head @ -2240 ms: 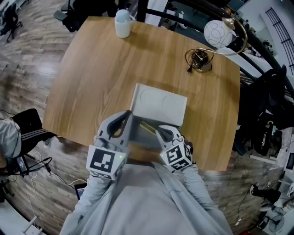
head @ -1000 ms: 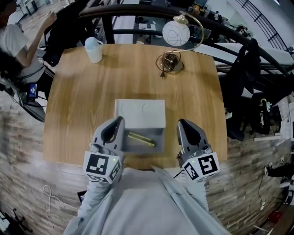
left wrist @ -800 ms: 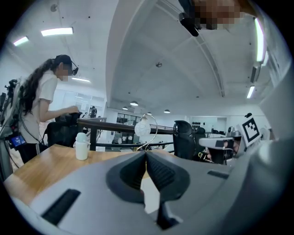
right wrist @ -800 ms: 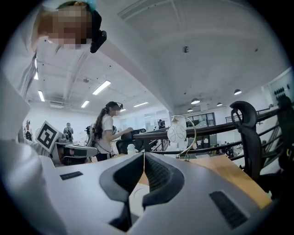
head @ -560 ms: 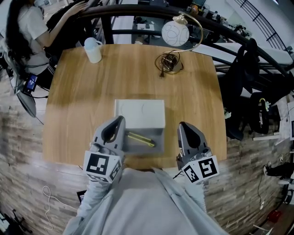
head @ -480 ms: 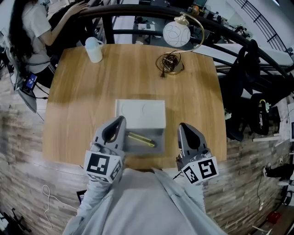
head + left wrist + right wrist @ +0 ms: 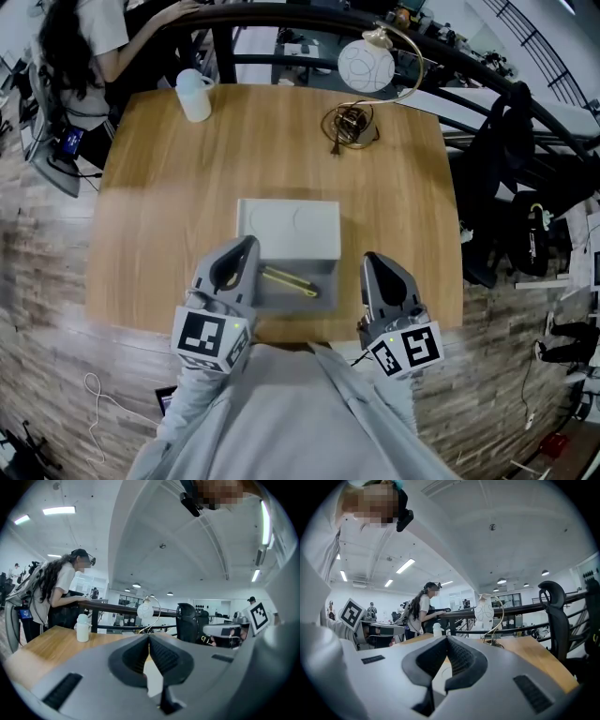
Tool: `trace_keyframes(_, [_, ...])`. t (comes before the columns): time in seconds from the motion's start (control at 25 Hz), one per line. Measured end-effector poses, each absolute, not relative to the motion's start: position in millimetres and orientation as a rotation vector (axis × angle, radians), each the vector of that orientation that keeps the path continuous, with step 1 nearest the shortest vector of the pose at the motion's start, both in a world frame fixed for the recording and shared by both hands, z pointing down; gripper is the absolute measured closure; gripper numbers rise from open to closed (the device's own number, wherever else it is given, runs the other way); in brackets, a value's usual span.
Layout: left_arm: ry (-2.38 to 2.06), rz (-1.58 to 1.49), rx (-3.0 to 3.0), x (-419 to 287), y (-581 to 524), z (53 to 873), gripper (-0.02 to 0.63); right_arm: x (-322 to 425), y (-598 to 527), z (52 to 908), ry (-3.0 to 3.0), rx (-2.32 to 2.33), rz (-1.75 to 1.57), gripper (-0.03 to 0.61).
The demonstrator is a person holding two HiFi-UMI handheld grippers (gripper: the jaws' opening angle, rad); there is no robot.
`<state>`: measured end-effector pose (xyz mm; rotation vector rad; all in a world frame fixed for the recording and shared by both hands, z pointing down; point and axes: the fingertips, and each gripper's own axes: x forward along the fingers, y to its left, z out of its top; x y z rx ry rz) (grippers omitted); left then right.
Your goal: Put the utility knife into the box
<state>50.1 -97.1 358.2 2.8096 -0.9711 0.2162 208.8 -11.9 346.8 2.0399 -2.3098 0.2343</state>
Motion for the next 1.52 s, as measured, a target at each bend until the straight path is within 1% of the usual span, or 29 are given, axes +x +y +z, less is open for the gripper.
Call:
trace_keyframes(0.44, [-0.969, 0.219, 2.803, 49, -96, 362, 0.592, 198, -15, 352, -2.277, 1.978, 0.186, 0.561])
trace_keyframes(0.8, [-0.979, 0.225, 2.796, 45, -98, 363, 0.592, 199, -16, 356, -2.330, 2.015, 0.288, 0.561])
trace_keyframes(1.52, [-0.948, 0.221, 2.801, 49, -103, 365, 0.592, 191, -21, 359, -2.308, 1.984, 0.265, 0.561])
